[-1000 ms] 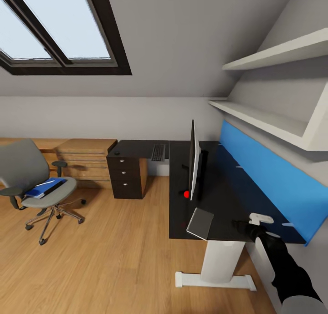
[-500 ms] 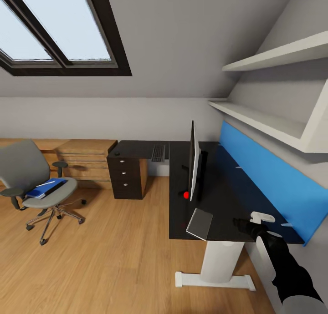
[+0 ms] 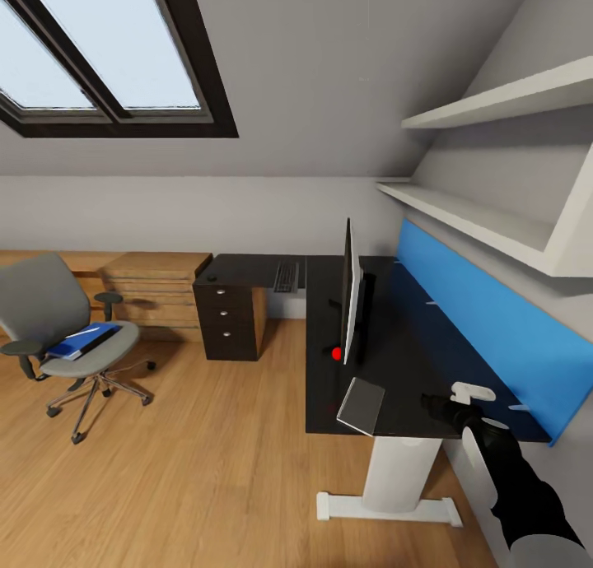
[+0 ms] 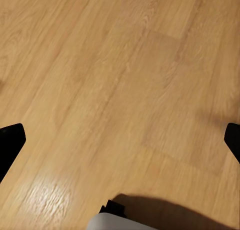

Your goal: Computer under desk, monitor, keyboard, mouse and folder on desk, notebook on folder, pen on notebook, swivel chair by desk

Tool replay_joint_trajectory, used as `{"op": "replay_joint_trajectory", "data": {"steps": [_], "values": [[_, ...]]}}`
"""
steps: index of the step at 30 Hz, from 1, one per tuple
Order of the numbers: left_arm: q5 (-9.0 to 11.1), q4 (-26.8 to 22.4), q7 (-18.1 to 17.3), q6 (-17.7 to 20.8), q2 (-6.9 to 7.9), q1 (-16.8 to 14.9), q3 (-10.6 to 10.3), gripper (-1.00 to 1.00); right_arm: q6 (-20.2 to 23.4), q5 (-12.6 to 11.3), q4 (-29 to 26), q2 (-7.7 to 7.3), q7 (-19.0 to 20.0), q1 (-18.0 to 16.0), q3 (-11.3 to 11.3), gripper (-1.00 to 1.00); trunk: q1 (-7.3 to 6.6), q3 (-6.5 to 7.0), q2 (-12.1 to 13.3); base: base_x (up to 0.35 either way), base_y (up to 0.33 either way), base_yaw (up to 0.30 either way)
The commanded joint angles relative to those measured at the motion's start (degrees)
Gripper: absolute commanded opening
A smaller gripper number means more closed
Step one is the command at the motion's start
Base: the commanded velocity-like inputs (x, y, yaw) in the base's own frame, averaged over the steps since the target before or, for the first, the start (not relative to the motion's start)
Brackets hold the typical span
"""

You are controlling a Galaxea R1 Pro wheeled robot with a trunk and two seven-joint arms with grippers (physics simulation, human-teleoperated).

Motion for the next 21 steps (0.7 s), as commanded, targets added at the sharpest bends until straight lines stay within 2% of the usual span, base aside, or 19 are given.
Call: {"op": "replay_joint_trajectory", "data": {"steps": [1, 12, 21], "values": [[-0.2, 0.0, 0.0, -0.2, -0.04, 0.0, 0.4, 1.0, 0.2, -0.5, -0.1, 0.0, -0.1, 0.0, 0.2, 1.0, 0.03, -0.11, -0.1, 0.12, 0.0, 0.0], [-0.2, 0.0, 0.0, -0.2, -0.03, 0.0, 0.5, 1.0, -0.8, -0.5, 0.1, -0.02, 0.0, 0.0, 3.9, 1.0, 0.03, -0.11, -0.1, 0.265, 0.0, 0.0], [-0.2, 0.0, 0.0, -0.2, 0.01, 0.0, 0.6, 1.0, -3.1, -0.3, 0.4, -0.01, 0.0, 0.0, 5.1, 1.0, 0.03, -0.11, -0.1, 0.306, 0.03, 0.0]]}}
